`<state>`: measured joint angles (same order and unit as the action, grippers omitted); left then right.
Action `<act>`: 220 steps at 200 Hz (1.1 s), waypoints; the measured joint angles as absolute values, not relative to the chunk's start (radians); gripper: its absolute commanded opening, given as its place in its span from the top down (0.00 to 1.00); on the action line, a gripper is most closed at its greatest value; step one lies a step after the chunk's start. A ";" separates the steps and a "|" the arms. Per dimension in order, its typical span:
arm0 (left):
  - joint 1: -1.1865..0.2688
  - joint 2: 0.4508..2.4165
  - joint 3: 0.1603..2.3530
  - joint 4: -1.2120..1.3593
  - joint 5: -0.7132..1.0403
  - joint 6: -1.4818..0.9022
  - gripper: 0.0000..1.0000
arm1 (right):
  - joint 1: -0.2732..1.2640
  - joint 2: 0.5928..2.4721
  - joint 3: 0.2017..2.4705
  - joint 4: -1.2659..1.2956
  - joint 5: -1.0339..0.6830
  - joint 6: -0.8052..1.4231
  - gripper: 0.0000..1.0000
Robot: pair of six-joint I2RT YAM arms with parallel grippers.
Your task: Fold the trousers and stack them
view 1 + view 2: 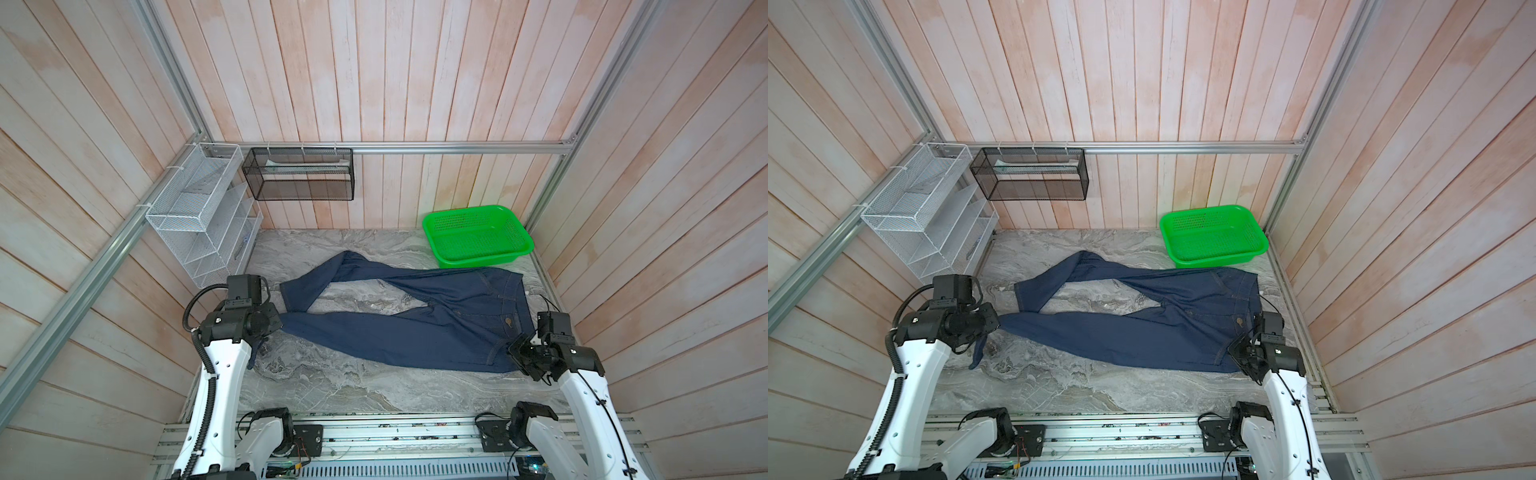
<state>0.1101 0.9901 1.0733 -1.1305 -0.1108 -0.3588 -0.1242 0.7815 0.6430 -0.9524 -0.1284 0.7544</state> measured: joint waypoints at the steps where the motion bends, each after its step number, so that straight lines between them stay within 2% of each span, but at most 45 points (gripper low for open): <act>1: 0.110 0.990 1.074 -1.132 -0.111 -0.358 0.48 | -0.124 0.783 0.646 -0.955 -0.127 0.753 0.59; 18: 0.110 0.987 1.112 -1.163 -0.117 -0.362 0.43 | -0.123 0.787 0.690 -0.984 -0.112 0.757 0.59; 35: 0.110 0.987 1.168 -1.175 -0.121 -0.359 0.43 | -0.123 0.790 0.759 -0.993 -0.102 0.763 0.59; 68: 0.110 1.023 1.215 -1.143 -0.097 -0.358 0.52 | -0.118 0.891 0.833 -0.913 -0.118 0.767 0.61; 96: 0.106 1.127 1.139 -1.040 -0.038 -0.366 0.61 | -0.107 1.081 0.834 -0.782 -0.134 0.767 0.64; 156: 0.085 1.351 0.917 -0.832 0.038 -0.386 0.62 | -0.106 1.417 0.778 -0.471 -0.145 0.759 0.69; 176: 0.085 1.389 0.885 -0.781 0.038 -0.386 0.63 | -0.107 1.488 0.731 -0.410 -0.135 0.759 0.69; 220: 0.085 1.452 0.865 -0.720 0.025 -0.386 0.62 | -0.150 1.494 0.717 -0.320 -0.114 0.753 0.69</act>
<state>0.0853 1.4517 0.8650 -0.7204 0.0250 -0.3862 -0.1497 1.4940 0.7174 -0.3199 -0.1143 0.7528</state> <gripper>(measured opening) 0.375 0.311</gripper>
